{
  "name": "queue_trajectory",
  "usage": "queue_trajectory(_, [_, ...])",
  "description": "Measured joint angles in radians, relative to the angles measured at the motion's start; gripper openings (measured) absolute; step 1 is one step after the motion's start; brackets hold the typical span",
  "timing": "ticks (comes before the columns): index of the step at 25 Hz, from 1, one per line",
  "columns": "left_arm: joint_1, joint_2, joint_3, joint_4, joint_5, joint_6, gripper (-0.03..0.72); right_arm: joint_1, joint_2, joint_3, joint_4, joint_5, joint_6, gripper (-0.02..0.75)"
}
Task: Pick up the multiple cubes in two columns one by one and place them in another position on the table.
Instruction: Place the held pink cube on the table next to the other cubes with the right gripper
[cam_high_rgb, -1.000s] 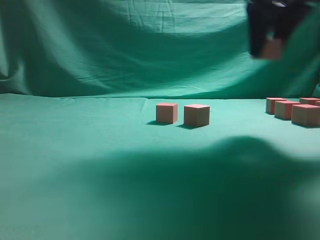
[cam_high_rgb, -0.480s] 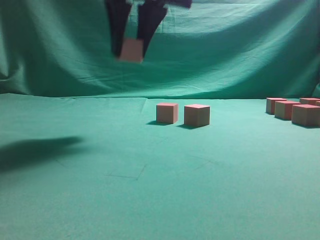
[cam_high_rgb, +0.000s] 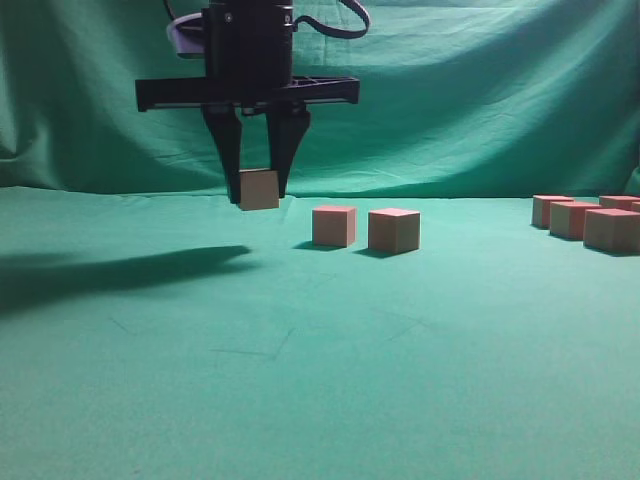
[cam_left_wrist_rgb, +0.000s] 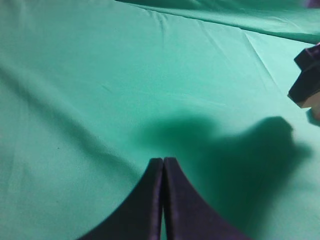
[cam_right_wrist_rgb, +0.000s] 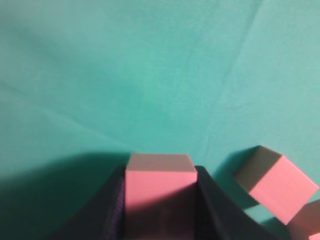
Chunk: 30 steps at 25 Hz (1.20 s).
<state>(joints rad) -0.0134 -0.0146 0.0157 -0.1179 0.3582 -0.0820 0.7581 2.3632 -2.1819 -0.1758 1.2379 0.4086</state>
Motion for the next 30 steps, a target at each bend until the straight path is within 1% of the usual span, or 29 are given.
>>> queue_trajectory(4, [0.000,0.000,0.000,0.000,0.000,0.000,0.000,0.000,0.013,0.000,-0.045,0.000,0.051,0.260])
queue_trajectory(12, [0.000,0.000,0.000,0.000,0.000,0.000,0.000,0.000,0.063,-0.006,-0.046,0.000,0.066,0.260])
queue_trajectory(30, [0.000,0.000,0.000,0.000,0.000,0.000,0.000,-0.014,0.065,-0.006,-0.036,-0.002,0.076,0.260])
